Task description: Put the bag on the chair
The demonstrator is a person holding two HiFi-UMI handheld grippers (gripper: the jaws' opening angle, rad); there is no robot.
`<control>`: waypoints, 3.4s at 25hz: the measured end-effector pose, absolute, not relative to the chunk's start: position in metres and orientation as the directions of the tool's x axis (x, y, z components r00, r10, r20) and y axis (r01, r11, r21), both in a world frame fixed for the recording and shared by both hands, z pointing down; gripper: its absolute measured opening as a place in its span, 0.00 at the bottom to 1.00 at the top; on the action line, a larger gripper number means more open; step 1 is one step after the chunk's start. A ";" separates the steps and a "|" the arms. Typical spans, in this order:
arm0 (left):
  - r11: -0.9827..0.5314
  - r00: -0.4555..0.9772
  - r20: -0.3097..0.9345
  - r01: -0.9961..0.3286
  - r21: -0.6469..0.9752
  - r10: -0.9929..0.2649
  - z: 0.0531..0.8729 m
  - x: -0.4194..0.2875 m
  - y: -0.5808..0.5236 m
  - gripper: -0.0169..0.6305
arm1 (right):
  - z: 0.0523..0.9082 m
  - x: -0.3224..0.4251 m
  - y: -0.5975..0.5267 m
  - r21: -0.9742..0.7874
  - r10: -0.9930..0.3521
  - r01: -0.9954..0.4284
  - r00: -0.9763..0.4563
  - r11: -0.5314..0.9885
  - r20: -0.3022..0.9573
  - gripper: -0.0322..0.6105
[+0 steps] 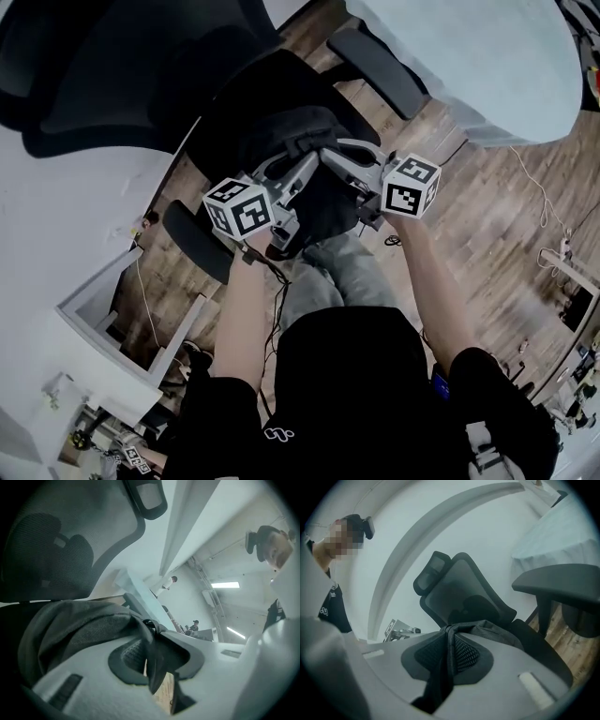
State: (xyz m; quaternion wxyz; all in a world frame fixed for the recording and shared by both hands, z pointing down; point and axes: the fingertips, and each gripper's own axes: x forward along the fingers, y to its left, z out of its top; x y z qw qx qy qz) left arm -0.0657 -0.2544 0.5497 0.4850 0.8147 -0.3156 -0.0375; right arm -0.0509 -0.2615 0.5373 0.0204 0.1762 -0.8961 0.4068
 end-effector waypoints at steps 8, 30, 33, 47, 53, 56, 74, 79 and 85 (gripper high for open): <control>-0.287 0.775 0.300 -0.519 0.805 -0.556 0.576 -0.078 -0.289 0.14 | 0.566 -0.063 -0.295 -0.700 -0.275 -0.390 -0.921 0.598 0.278 0.15; 0.011 0.669 0.452 -0.553 0.833 -0.590 0.721 -0.151 -0.383 0.17 | 0.720 -0.126 -0.399 -0.622 -0.235 -0.611 -0.779 0.490 0.581 0.27; -0.009 0.681 0.437 -0.545 0.838 -0.587 0.707 -0.149 -0.362 0.26 | 0.707 -0.113 -0.391 -0.623 -0.246 -0.626 -0.770 0.468 0.589 0.39; -0.115 0.513 0.305 -0.634 0.765 -0.802 0.562 -0.154 -0.322 0.02 | 0.552 -0.072 -0.358 -0.626 -0.498 -0.584 -0.800 0.517 0.335 0.04; -0.189 0.409 0.228 -0.757 0.625 -0.884 0.443 -0.146 -0.293 0.02 | 0.425 -0.076 -0.325 -0.633 -0.501 -0.429 -0.862 0.644 0.074 0.06; -0.153 0.311 0.261 -0.859 0.489 -0.914 0.400 -0.149 -0.270 0.02 | 0.360 -0.078 -0.296 -0.575 -0.470 -0.359 -0.881 0.736 -0.053 0.06; -0.009 0.007 0.109 -1.000 -0.017 -0.994 0.257 -0.181 -0.216 0.03 | 0.243 -0.108 -0.254 -0.141 -0.525 -0.516 -0.851 0.845 -0.029 0.07; -0.035 0.031 0.098 -0.998 -0.046 -0.995 0.255 -0.179 -0.217 0.03 | 0.242 -0.114 -0.251 -0.119 -0.522 -0.516 -0.853 0.849 -0.025 0.07; -0.031 0.028 0.115 -0.999 -0.026 -0.993 0.265 -0.185 -0.217 0.03 | 0.240 -0.116 -0.251 -0.092 -0.496 -0.492 -0.868 0.866 -0.035 0.07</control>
